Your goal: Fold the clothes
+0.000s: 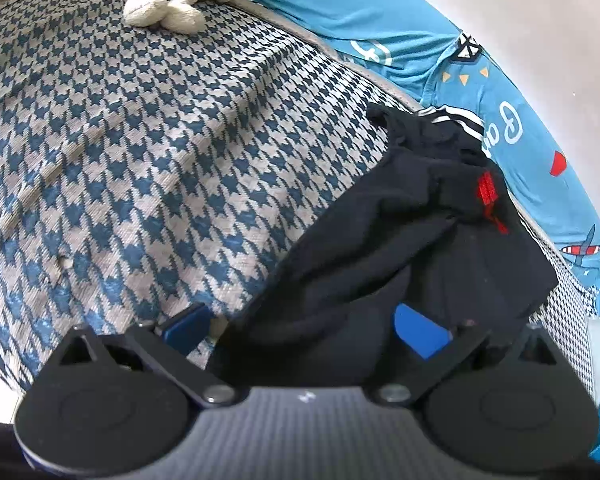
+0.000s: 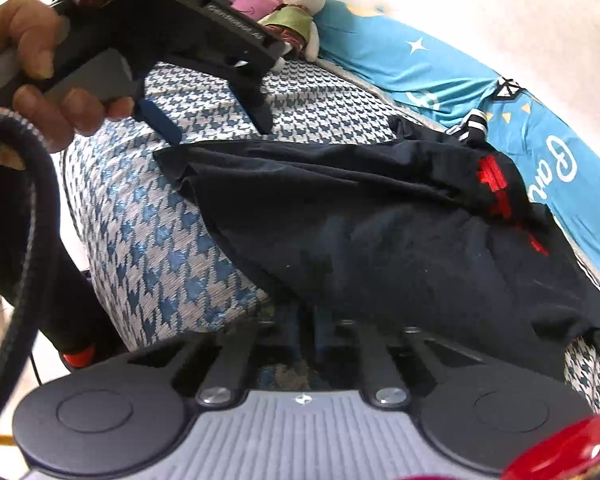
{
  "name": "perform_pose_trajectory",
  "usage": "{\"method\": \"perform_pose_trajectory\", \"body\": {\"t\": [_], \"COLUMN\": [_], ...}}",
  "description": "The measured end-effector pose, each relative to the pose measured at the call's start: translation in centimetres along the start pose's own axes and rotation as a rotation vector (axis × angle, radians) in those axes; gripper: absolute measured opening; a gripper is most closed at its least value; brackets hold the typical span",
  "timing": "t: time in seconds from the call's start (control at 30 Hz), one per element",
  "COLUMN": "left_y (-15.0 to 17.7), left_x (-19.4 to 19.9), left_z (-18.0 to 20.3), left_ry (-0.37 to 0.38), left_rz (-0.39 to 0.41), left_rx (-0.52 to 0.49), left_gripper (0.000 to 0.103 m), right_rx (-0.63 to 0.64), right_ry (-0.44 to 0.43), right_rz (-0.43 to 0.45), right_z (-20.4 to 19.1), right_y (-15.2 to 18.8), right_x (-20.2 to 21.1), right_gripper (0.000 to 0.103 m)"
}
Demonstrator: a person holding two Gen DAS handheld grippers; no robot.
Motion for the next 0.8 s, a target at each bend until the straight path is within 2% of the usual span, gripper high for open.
{"method": "perform_pose_trajectory", "body": {"t": [0.3, 0.4, 0.53, 0.63, 0.8], "left_y": [-0.2, -0.3, -0.3, -0.2, 0.2], "left_x": [0.6, 0.7, 0.8, 0.8, 0.2], "left_z": [-1.1, -1.3, -0.9, -0.2, 1.5], "left_ry": [-0.018, -0.022, -0.021, -0.012, 0.004], "left_rz": [0.016, 0.023, 0.027, 0.032, 0.026], "left_rx": [0.025, 0.033, 0.028, 0.009, -0.037], "left_gripper": [0.103, 0.103, 0.103, 0.103, 0.103], "right_rx": [0.002, 0.027, 0.031, -0.037, -0.226], "right_ry": [-0.102, -0.164, -0.194, -0.18, -0.113], "right_rz": [-0.036, -0.064, -0.047, -0.015, -0.002], "right_z": [-0.6, -2.0, -3.3, -2.5, 1.0], "right_y": [1.3, 2.2, 2.4, 1.9, 1.1], "right_x": [2.6, 3.3, 4.3, 4.9, 4.7], "right_gripper": [0.006, 0.003, 0.004, 0.004, 0.004]}}
Point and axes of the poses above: each gripper's, at about its wrist camera, not at the fingertips, and x roughly against the way its jaws point, z to its right, y to its underside, the point moved 8 cm from there along -x, roughly the way its jaws point, and after that the axes turned 9 degrees about y, right-handed, at the moved point
